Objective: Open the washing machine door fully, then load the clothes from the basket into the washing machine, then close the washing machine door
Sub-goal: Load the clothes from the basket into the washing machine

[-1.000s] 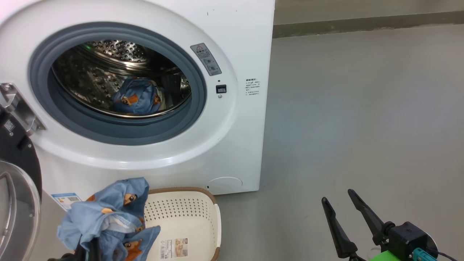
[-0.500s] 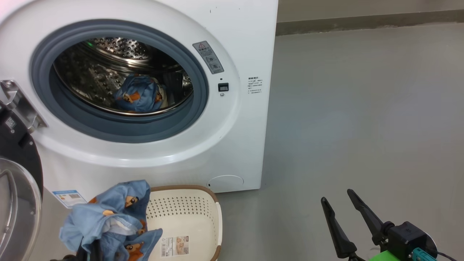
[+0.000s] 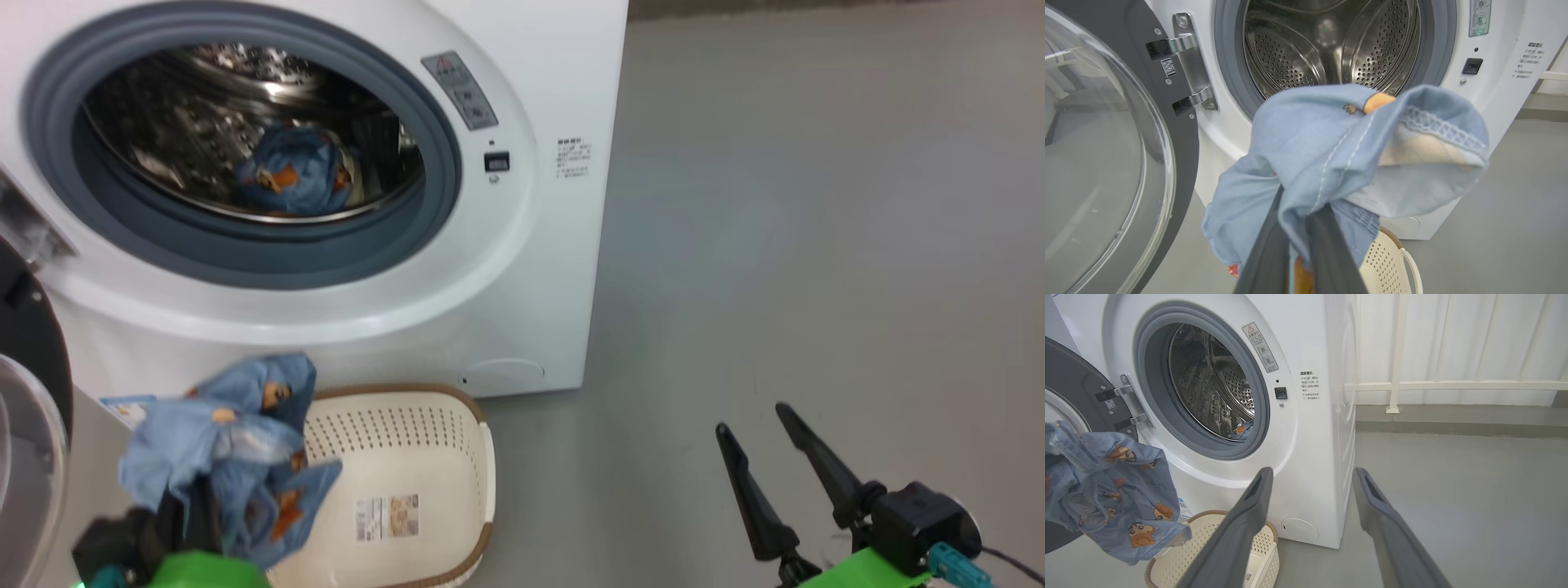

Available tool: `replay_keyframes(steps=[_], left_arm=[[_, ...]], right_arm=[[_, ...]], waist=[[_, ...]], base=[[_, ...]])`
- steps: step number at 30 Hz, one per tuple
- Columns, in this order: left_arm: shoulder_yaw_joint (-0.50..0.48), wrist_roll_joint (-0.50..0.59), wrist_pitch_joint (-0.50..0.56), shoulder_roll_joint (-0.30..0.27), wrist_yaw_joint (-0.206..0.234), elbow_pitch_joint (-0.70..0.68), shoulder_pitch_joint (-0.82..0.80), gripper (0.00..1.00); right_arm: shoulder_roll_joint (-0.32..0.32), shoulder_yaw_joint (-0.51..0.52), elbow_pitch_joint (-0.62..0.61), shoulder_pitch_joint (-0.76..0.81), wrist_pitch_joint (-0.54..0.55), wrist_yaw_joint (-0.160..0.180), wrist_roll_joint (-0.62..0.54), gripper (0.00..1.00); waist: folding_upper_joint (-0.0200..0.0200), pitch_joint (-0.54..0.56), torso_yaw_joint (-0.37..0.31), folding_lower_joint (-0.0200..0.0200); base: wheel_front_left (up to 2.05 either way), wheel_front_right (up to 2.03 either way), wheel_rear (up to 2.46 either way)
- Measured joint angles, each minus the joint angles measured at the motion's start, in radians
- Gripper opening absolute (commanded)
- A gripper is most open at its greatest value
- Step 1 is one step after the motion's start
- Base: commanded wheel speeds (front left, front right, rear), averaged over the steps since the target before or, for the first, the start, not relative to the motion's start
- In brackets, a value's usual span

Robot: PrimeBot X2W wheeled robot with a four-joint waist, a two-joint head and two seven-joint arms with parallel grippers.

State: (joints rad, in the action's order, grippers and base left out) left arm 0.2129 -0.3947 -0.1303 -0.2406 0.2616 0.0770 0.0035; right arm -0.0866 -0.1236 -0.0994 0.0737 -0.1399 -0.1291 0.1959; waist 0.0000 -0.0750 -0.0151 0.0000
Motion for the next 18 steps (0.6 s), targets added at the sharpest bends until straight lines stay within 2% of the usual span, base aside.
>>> replay_keyframes(steps=[9,13,18], left_arm=[[-0.006,-0.029,0.000,0.001,-0.066,0.172,-0.286,0.00],[-0.016,-0.062,0.029,-0.002,-0.110,0.242,-0.424,0.00],[-0.021,-0.077,0.068,-0.022,-0.144,0.294,-0.557,0.00]], right_arm=[[-0.013,-0.009,-0.015,-0.092,-0.025,0.000,0.002,1.00],[-0.016,-0.011,-0.015,-0.138,-0.044,0.000,0.006,1.00],[-0.017,-0.021,-0.013,-0.188,-0.064,0.000,0.013,1.00]], waist=[[0.0000,-0.126,-0.009,0.0000],[0.0000,-0.196,-0.018,0.0000],[0.0000,-0.268,-0.031,0.0000]], base=[[0.00,0.00,0.00],[0.00,0.00,0.00],[0.00,0.00,0.00]])
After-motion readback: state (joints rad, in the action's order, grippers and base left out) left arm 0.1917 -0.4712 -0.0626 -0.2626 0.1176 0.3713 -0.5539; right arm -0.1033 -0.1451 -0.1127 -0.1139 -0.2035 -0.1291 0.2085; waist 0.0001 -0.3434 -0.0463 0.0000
